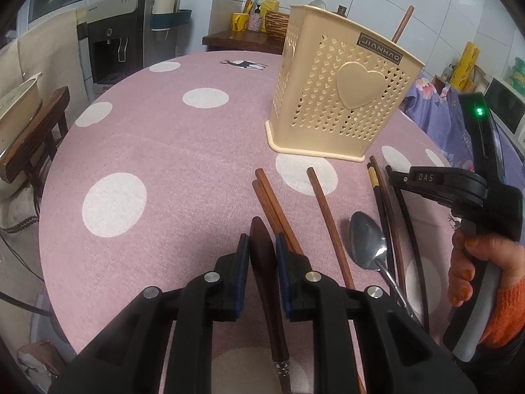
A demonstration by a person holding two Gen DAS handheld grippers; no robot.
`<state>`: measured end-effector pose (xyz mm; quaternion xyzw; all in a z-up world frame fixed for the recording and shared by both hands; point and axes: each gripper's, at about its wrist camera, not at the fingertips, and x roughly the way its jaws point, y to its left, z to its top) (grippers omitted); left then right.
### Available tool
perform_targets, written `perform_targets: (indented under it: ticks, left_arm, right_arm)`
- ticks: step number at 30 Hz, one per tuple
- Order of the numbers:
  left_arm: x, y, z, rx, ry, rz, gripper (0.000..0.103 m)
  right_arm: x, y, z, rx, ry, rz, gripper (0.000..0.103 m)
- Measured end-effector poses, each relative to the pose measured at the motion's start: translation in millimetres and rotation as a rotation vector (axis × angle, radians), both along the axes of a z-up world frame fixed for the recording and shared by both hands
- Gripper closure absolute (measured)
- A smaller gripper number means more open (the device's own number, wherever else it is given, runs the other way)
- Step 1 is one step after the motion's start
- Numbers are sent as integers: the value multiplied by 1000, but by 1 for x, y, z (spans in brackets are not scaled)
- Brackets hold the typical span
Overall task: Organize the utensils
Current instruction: 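Grasp the wooden-handled spoon with the left tool while the right tool grasps a black chopstick, then carry the wooden spoon and black chopstick over the cream holder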
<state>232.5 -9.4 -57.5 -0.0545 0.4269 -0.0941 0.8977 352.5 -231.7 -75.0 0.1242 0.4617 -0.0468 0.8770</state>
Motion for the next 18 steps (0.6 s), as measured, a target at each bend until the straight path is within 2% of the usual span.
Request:
perform_targets:
  ticks: [9,18]
  left_arm:
    - [-6,8,19,-41,-49,2,86]
    - [-13,24,59,-54,-164,31,87]
  right_arm:
    - [-32,-13,30,86,-110,30,95]
    - [-89,-42,94,104,-326,56,95]
